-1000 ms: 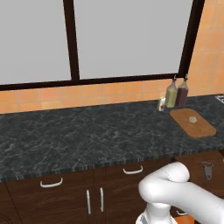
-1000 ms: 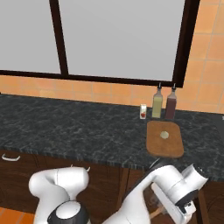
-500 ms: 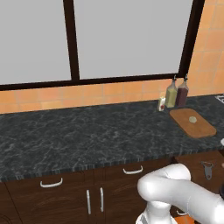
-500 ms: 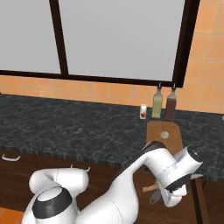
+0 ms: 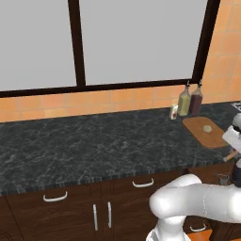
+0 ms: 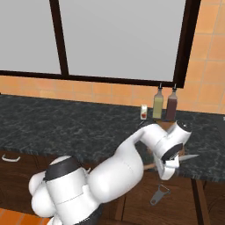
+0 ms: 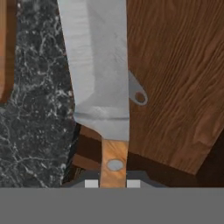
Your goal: Place the appropriate cutting tool for cutting the garlic skin on the cutting board.
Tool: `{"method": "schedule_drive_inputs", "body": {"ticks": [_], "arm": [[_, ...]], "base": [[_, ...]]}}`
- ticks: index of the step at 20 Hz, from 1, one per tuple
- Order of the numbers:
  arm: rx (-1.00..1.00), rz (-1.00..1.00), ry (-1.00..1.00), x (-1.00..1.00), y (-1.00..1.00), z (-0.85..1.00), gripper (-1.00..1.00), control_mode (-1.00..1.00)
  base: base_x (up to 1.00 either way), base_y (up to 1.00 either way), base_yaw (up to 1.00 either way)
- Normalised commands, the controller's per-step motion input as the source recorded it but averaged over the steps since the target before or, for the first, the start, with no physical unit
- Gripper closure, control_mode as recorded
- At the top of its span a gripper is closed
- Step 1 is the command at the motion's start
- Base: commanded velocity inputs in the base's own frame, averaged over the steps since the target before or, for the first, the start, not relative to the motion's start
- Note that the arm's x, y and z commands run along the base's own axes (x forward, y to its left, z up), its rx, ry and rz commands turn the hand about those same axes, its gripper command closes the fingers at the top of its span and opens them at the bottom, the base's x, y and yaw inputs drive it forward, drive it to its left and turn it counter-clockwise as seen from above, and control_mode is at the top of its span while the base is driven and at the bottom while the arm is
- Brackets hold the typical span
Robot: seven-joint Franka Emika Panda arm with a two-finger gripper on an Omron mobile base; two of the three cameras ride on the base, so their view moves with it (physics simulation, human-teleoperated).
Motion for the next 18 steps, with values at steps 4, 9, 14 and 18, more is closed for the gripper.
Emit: {"method": "schedule_drive_inputs", "body": {"ticks": [4, 9, 14, 18], "arm": [[0.0, 0.0, 0.08, 0.76, 0.0, 0.15, 1.0, -1.0], [0.0, -0.02, 0.09, 0.75, 0.0, -0.01, 1.0, -1.0], [0.0, 0.0, 0.05, 0.66, -0.07, -0.04, 1.0, -1.0], [0.05, 0.0, 0.0, 0.39, -0.14, -0.14, 1.0, -1.0]], "base": [[0.0, 0.0, 0.0], [0.0, 0.0, 0.0], [0.0, 0.0, 0.0], [0.0, 0.0, 0.0]]}}
